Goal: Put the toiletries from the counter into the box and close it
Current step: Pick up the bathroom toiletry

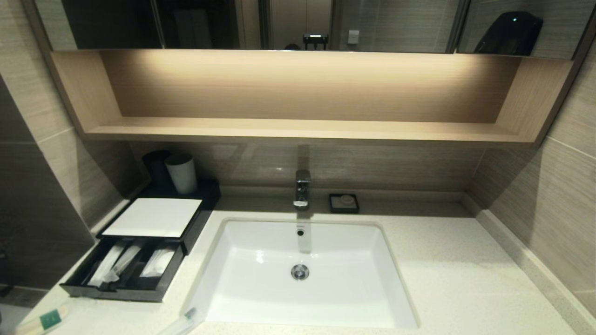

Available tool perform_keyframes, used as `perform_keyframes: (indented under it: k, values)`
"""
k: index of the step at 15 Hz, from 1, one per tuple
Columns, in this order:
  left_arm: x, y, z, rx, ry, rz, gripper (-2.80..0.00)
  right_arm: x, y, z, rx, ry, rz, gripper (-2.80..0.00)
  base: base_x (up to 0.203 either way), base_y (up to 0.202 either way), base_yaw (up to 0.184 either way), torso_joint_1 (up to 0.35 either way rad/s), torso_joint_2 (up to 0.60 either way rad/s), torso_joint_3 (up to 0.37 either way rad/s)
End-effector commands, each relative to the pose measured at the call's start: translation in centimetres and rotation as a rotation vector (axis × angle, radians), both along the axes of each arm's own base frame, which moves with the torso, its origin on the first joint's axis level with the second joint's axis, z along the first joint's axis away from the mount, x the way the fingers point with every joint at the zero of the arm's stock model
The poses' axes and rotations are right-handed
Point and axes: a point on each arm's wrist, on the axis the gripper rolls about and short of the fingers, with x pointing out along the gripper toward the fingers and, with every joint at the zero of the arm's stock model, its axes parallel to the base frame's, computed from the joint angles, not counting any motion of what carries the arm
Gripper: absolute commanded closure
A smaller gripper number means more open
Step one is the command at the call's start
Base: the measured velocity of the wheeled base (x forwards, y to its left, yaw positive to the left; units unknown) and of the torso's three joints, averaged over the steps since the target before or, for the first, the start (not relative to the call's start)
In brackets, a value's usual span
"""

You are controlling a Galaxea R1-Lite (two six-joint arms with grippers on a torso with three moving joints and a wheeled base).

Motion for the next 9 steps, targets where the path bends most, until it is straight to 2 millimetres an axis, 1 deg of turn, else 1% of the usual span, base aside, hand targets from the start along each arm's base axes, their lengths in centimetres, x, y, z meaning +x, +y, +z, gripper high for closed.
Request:
perform_keyframes:
  k: [1, 5, 9]
  values:
    - [-0.1, -0.1, 0.6, 0.007, -0.021, -0.005, 0.00, 0.0, 0.0, 0.0, -0.001, 0.000, 0.000, 0.00, 0.000, 0.000, 0.000, 0.000, 0.00, 0.000]
    - [-0.1, -0.4, 1.8, 0.026, -0.062, 0.010, 0.00, 0.0, 0.0, 0.0, -0.001, 0.000, 0.000, 0.00, 0.000, 0.000, 0.000, 0.000, 0.00, 0.000]
    - [-0.2, -0.1, 3.5, 0.039, -0.104, 0.075, 0.00, 0.0, 0.0, 0.0, -0.001, 0.000, 0.000, 0.00, 0.000, 0.000, 0.000, 0.000, 0.00, 0.000]
